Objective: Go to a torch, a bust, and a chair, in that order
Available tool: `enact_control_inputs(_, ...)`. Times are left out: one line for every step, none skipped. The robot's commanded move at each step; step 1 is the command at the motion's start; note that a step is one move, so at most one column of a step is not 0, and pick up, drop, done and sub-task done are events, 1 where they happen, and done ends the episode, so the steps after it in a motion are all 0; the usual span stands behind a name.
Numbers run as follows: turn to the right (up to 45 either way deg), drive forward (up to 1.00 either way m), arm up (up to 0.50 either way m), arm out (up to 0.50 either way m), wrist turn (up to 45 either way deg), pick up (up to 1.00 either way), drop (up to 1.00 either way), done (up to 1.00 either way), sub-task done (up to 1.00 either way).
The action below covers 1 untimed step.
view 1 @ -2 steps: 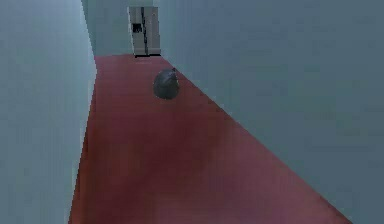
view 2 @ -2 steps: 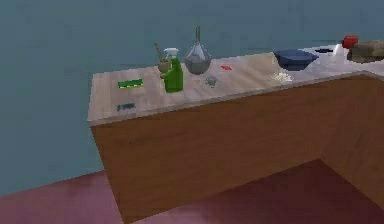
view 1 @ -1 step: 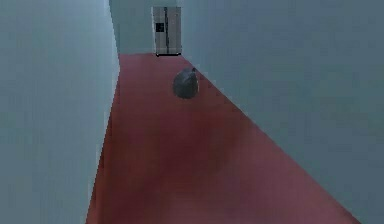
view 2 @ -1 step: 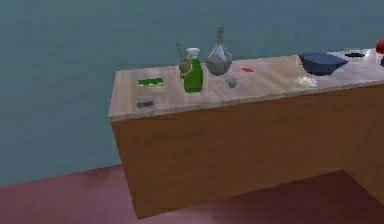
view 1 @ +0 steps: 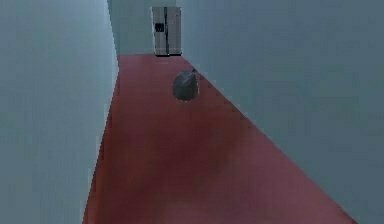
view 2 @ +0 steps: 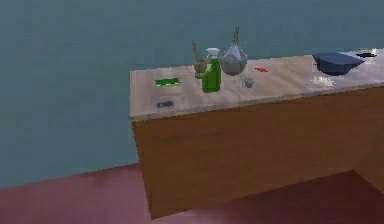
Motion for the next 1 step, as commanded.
enact_control_inputs(-15.0, 0.00, 0.00, 0.00, 0.0, 0.00, 0.00, 0.00, 0.00)
